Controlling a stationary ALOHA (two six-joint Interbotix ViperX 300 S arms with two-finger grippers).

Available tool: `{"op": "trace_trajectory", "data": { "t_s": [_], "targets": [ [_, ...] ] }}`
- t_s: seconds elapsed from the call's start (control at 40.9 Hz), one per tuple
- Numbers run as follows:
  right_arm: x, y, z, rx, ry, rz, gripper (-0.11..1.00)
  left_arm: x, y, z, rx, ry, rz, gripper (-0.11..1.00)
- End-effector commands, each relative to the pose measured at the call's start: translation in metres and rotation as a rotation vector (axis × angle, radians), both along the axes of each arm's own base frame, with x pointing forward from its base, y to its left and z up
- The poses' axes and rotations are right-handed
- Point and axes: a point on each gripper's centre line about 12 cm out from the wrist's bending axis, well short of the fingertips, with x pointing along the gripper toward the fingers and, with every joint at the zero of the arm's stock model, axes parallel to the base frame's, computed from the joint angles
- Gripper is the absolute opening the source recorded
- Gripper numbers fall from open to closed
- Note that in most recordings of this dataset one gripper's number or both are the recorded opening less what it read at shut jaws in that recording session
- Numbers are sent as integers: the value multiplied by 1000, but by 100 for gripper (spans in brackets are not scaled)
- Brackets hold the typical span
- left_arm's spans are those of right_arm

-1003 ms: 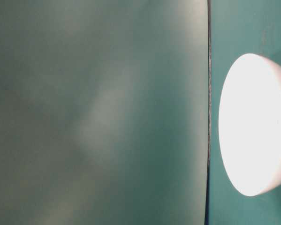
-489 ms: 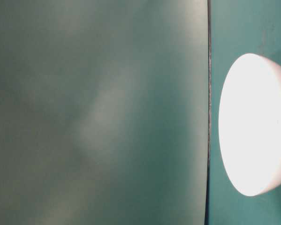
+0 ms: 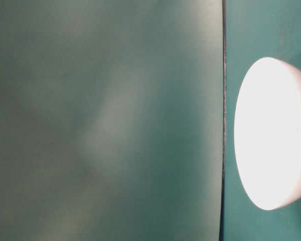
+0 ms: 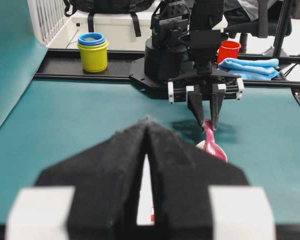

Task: Grip the spoon and scoop the red block from the bowl with right arm.
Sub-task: 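Lift the spoon with the right gripper and carry it over the white bowl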

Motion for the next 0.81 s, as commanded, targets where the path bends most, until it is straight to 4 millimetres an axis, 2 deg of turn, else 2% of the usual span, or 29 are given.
{"op": "trace_trajectory", "data": {
  "t_s": [0.0, 0.171, 0.416, 0.66, 0.783],
  "targets": [
    [7, 7, 15, 36, -61, 10, 24, 2, 1, 2, 2, -6, 3, 0],
    [14, 2, 45, 106, -136, -20, 24, 2, 1, 0, -9, 3, 2, 0],
    [36, -26, 110, 102, -192, -84, 24, 2, 1, -4, -12, 16, 2, 0],
    [56, -64, 175, 74, -2, -40, 24, 2, 1, -8, -13, 38, 2, 0],
    [61, -84, 195, 125, 143, -25, 24, 2, 0, -11, -13, 58, 1, 0]
  ]
}}
